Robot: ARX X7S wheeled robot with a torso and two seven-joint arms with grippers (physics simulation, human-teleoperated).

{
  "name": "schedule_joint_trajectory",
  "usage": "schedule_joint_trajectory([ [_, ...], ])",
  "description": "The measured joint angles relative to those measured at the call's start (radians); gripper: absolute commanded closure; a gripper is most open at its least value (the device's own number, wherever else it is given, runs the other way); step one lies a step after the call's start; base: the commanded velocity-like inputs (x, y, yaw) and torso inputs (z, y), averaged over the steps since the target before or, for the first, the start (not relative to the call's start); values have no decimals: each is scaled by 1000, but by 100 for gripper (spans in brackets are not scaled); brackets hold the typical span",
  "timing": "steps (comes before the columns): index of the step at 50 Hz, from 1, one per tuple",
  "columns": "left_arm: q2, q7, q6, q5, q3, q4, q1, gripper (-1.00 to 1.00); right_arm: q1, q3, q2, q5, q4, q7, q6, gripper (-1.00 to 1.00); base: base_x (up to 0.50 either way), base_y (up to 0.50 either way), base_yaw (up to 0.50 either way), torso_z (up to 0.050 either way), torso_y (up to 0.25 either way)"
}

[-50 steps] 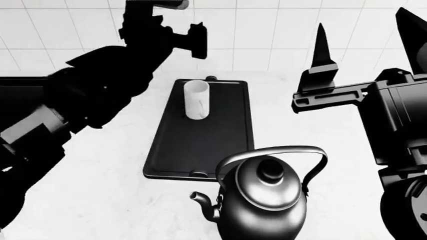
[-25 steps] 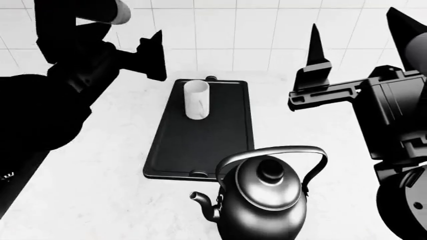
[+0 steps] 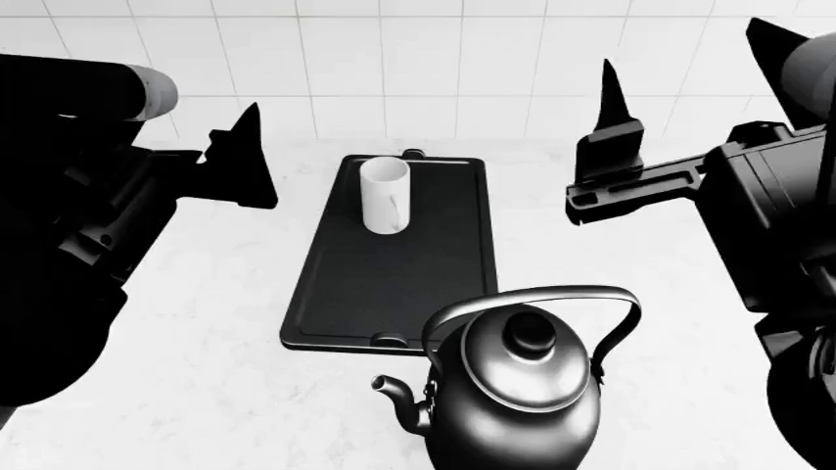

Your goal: Pick the kettle from the counter and place it on the tray. Then pick the mug from the cabinet and place it on the tray. Then close the cabinet doors.

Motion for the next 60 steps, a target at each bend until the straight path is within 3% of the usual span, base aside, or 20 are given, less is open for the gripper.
schedule_joint_trajectory([
  [9,-2,-6,0,9,2,2,10,-100,241,-114,127,415,118,225,49,-100,0,0,0,0,0],
  [17,-8,3,0,12,3,0,18,-100,416,-191,200,606,261,244,139,-100,0,0,0,0,0],
  [29,-15,19,7,24,8,-2,36,-100,652,-380,256,759,489,114,262,-100,0,0,0,0,0],
  [43,-23,33,24,38,14,-8,66,-100,912,-714,247,736,689,-212,304,-100,0,0,0,0,0],
  [60,-22,49,52,59,23,-33,109,-100,998,-915,217,614,709,-532,296,-100,0,0,0,0,0],
])
